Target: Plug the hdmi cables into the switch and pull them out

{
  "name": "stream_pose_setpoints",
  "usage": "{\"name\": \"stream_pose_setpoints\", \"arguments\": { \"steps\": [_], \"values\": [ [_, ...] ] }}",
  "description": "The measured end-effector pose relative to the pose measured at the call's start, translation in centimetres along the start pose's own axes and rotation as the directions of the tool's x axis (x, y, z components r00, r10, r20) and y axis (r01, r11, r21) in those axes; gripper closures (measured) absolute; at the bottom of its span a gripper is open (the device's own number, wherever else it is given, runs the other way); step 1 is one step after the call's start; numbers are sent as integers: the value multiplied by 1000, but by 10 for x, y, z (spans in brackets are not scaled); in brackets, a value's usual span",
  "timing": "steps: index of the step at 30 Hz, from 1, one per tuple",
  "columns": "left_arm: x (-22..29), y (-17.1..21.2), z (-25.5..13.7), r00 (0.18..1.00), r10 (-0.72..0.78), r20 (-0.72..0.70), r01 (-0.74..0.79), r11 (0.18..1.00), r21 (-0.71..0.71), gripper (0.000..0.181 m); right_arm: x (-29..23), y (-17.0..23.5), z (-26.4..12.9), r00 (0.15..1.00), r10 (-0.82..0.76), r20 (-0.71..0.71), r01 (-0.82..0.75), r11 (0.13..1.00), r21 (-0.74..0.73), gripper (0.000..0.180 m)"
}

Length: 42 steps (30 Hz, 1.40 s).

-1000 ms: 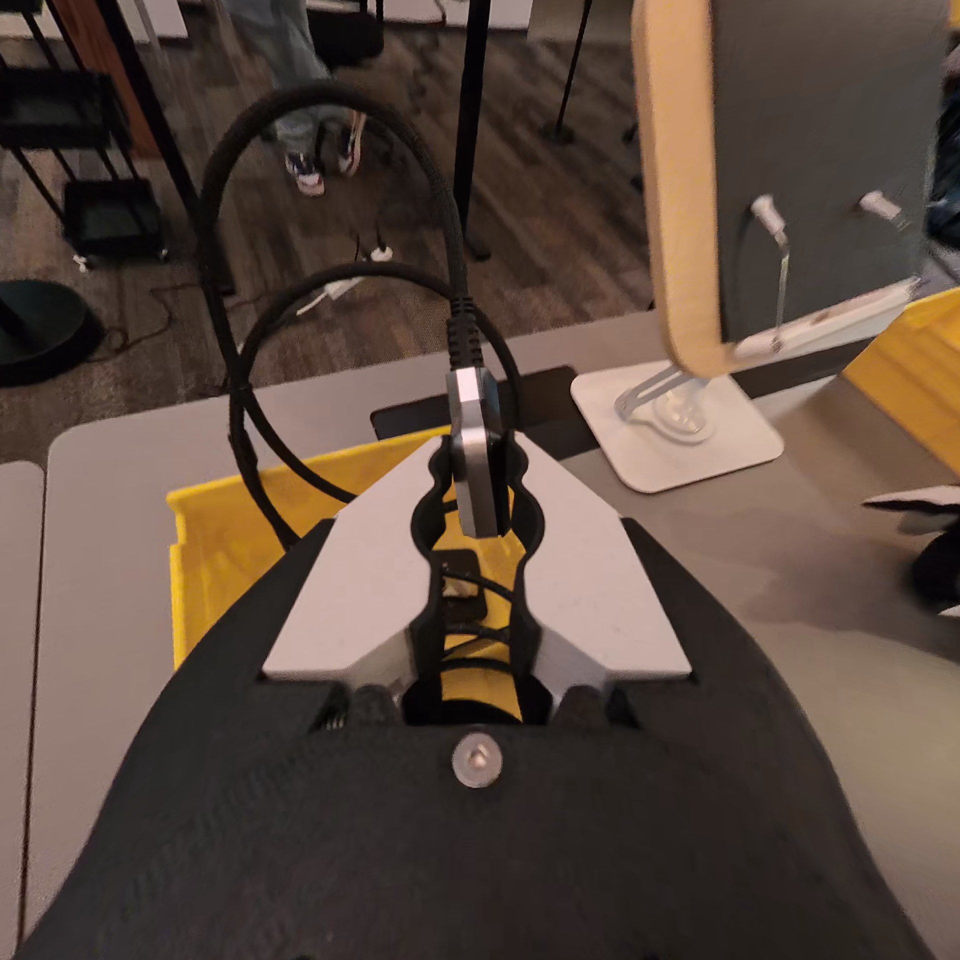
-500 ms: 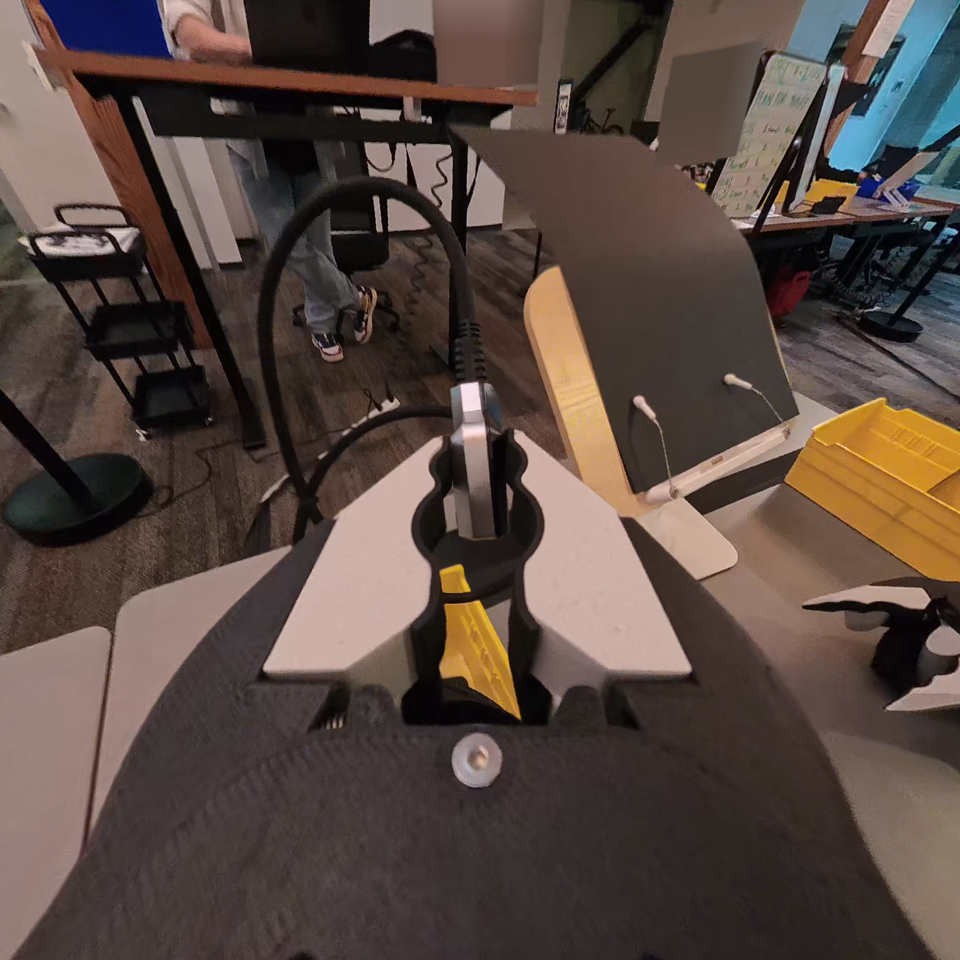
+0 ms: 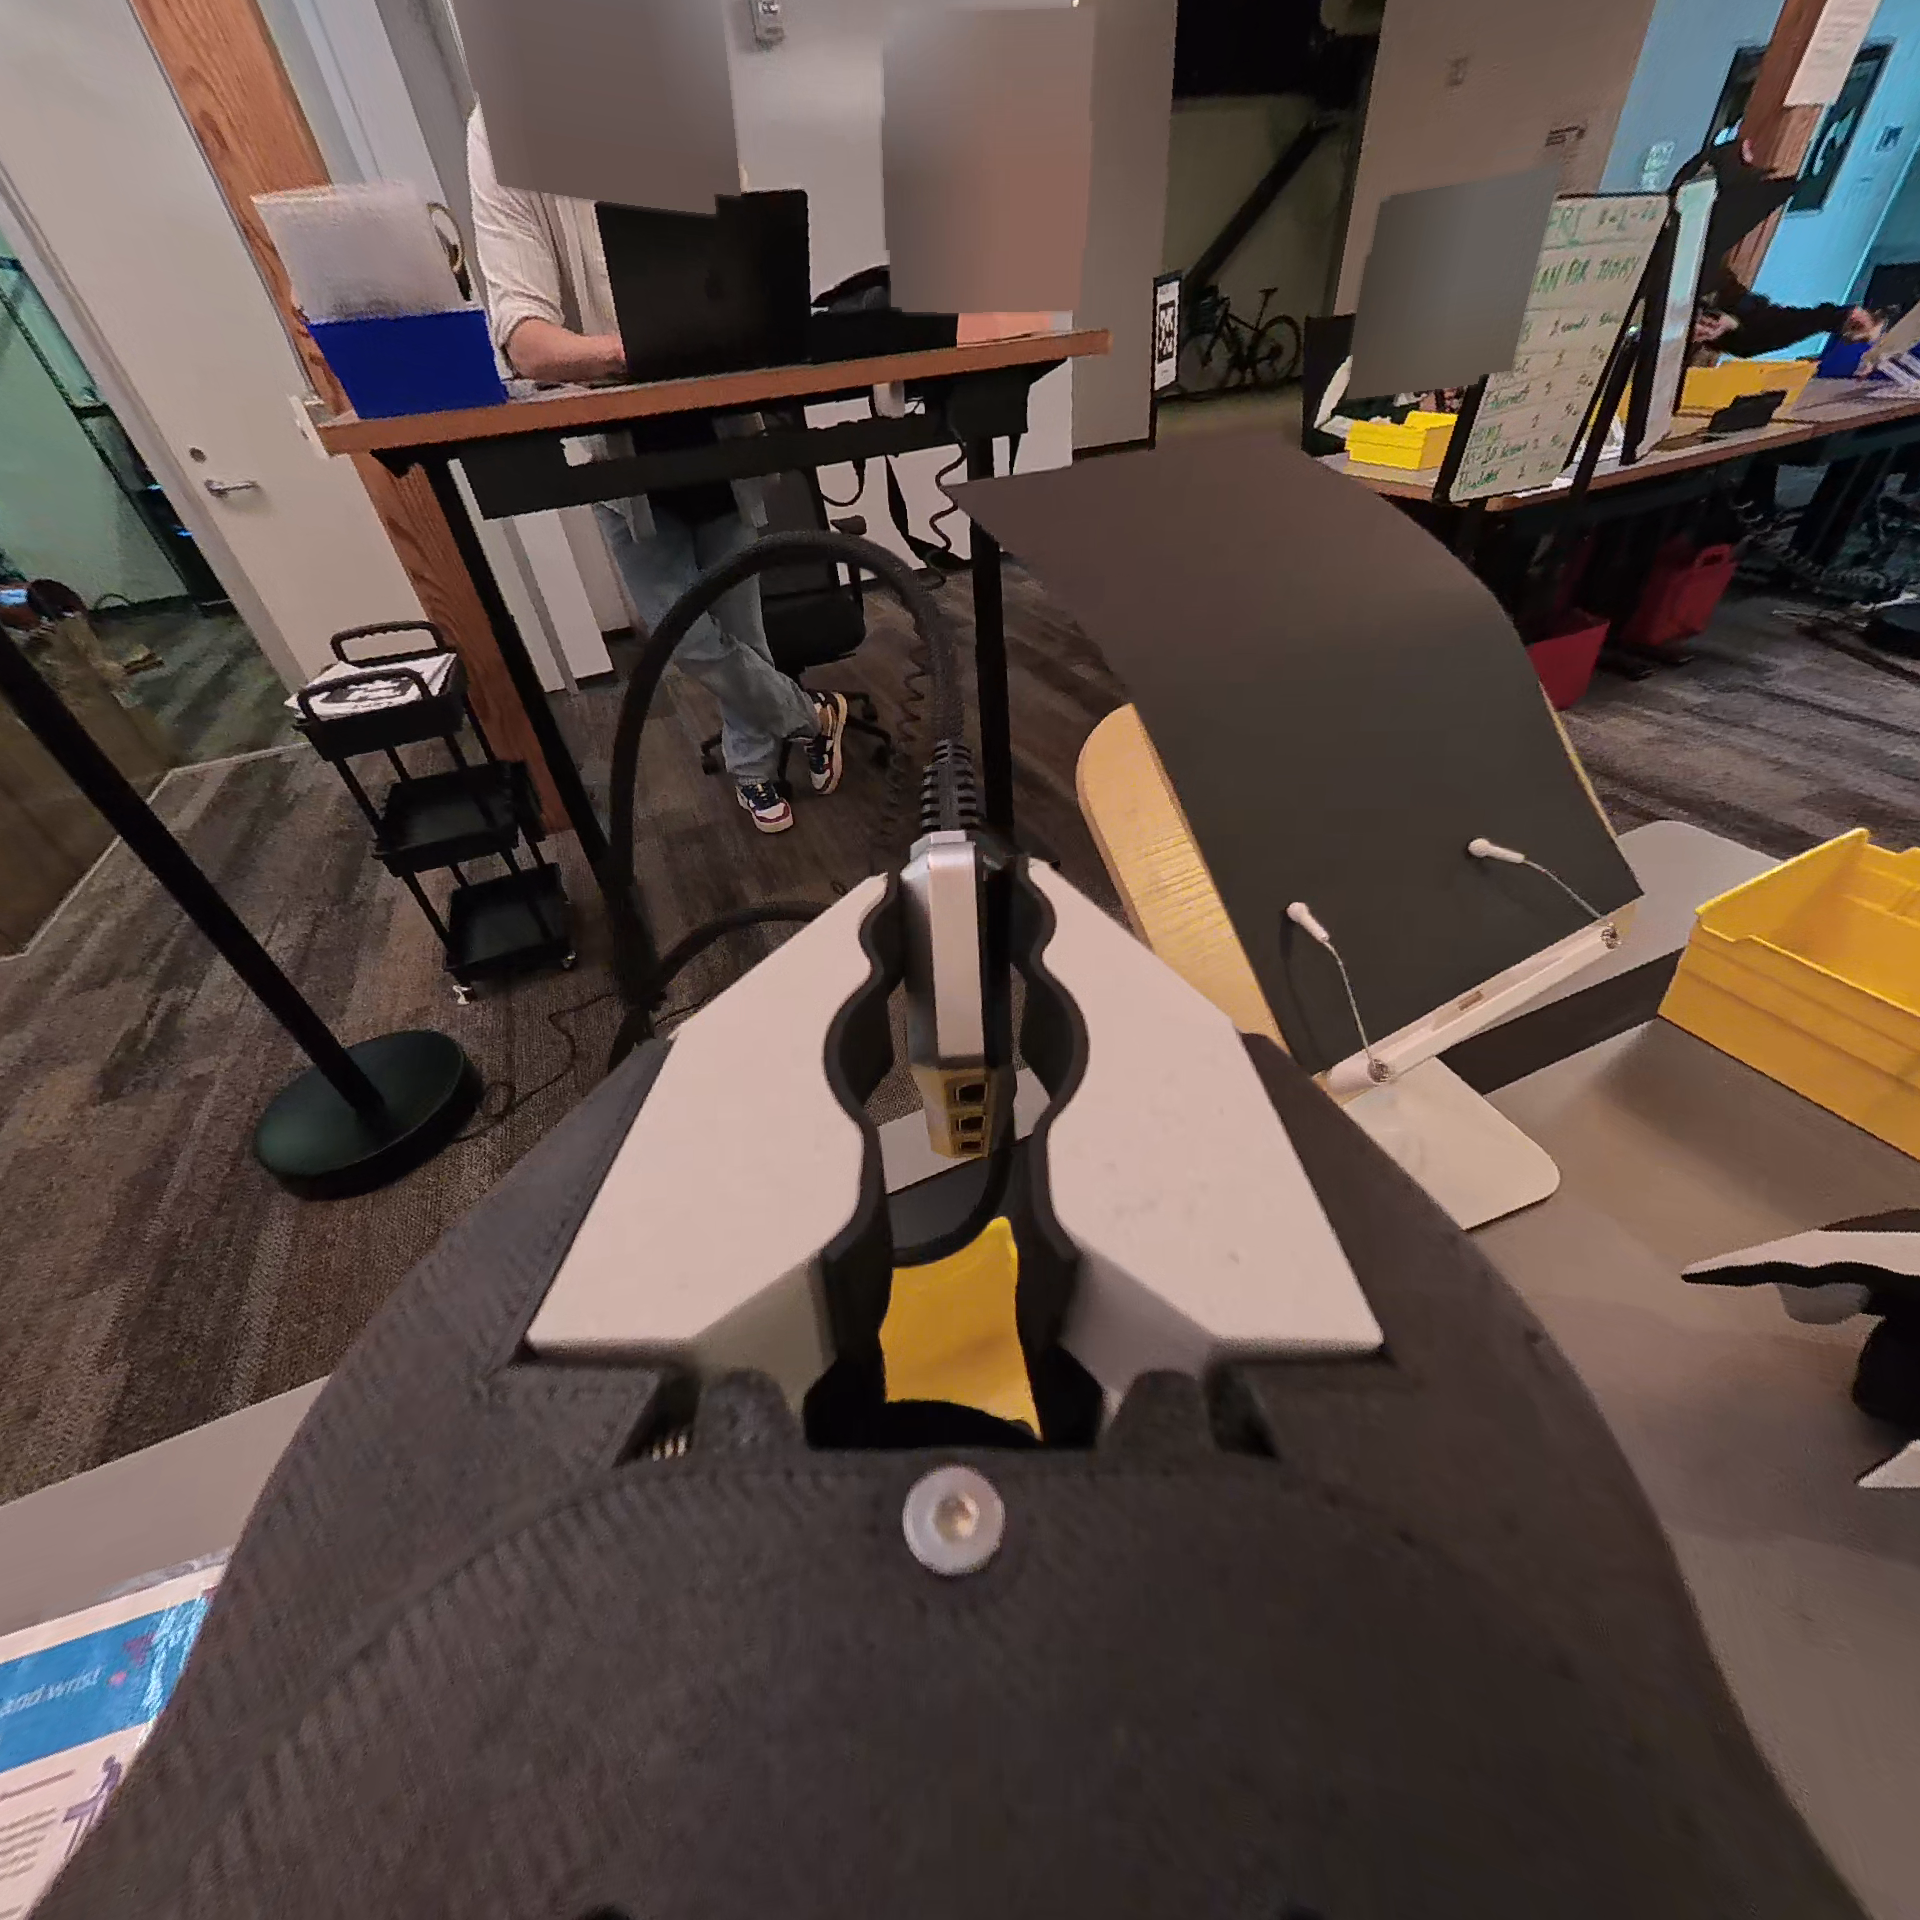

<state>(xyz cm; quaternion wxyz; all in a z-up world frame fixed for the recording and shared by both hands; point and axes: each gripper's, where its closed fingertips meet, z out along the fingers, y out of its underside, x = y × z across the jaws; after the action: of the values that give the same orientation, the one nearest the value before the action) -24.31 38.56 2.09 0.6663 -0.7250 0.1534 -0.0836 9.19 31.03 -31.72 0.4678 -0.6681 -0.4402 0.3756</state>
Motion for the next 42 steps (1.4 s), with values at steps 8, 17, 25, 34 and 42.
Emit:
{"name": "stream_pose_setpoints", "arguments": {
  "steps": [8,17,25,34,42],
  "values": [
    [51,-22,-15,995,23,-101,-18,999,49,163,0,0,0,1000,-1,0,1,1000,-1,84],
    [113,-73,-49,973,91,-210,-61,987,146,163,0,1,0,1000,-5,-2,5,1000,-3,84],
    [180,-84,-75,925,190,-330,-148,978,148,163,0,0,0,1000,-4,-4,4,1000,0,84],
    [239,-17,-66,863,133,-488,-145,989,15,163,15,-7,-11,997,63,-51,-60,996,64,84],
    [291,97,-29,789,0,-615,-145,972,-186,163,37,-25,-34,985,117,-127,-93,979,183,87]
  ]
}}
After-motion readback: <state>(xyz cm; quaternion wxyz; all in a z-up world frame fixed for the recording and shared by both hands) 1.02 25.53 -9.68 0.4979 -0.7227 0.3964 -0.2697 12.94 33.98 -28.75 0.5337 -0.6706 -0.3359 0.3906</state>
